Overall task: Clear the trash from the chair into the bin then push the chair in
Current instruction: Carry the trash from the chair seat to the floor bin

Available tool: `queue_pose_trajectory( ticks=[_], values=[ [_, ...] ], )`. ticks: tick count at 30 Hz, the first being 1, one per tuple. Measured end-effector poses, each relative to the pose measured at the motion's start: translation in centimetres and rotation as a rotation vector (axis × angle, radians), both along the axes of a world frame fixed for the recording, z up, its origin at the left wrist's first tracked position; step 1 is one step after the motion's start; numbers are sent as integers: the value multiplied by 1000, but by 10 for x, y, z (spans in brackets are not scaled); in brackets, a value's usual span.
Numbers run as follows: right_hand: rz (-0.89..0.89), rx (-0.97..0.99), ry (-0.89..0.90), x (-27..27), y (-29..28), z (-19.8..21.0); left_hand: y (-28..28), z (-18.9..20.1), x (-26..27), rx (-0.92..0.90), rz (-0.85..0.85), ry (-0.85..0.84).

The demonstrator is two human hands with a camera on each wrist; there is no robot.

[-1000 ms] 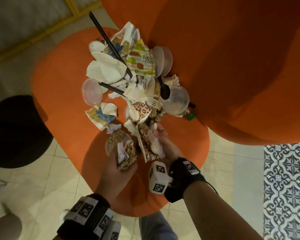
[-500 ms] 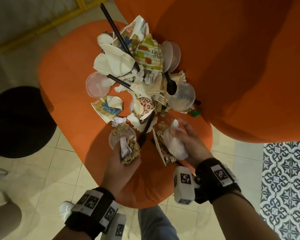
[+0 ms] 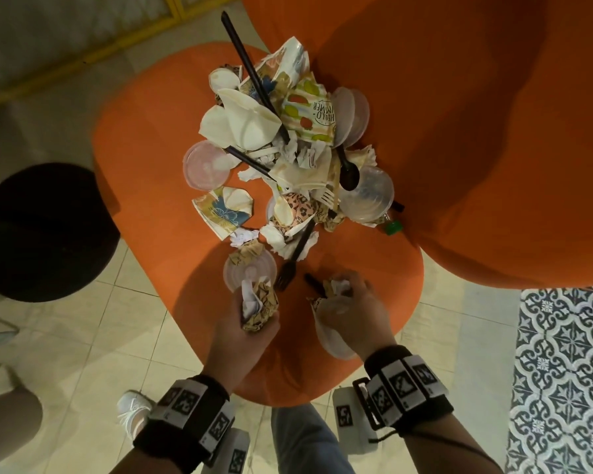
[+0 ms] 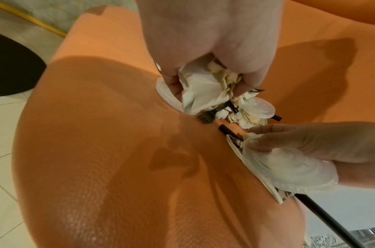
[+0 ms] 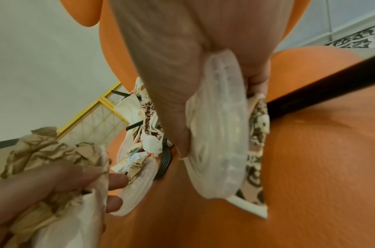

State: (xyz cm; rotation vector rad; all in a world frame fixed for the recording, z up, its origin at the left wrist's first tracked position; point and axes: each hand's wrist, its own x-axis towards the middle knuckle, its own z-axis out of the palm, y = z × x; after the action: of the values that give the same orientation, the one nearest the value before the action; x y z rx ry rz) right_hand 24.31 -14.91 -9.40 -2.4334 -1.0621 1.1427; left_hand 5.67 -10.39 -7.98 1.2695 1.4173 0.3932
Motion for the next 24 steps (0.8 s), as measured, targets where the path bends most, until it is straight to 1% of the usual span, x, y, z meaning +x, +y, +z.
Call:
queue_pose_trajectory(
  ticks=[4,5,8,11,17,20,24],
  values=[
    [169,-72,-63,-6,5,8,-2,1,1,-25,10,4],
    [185,-80,-73,-9,6,9,-2,1,1,-27,16,0],
    [146,-97,-28,-15,9,12,-2,5,-1,-16,19,-14],
    [151,-99,0,-18,13,12,-2,7,-5,-2,45,-25],
    [154,-120,57,-18,18,14,0,7,-24,29,97,16],
    [233,-127,47,-24,18,16,1,10,-30,60,111,32],
    [365,-137,-12,-37,17,19,-2,13,-35,43,131,50]
  ],
)
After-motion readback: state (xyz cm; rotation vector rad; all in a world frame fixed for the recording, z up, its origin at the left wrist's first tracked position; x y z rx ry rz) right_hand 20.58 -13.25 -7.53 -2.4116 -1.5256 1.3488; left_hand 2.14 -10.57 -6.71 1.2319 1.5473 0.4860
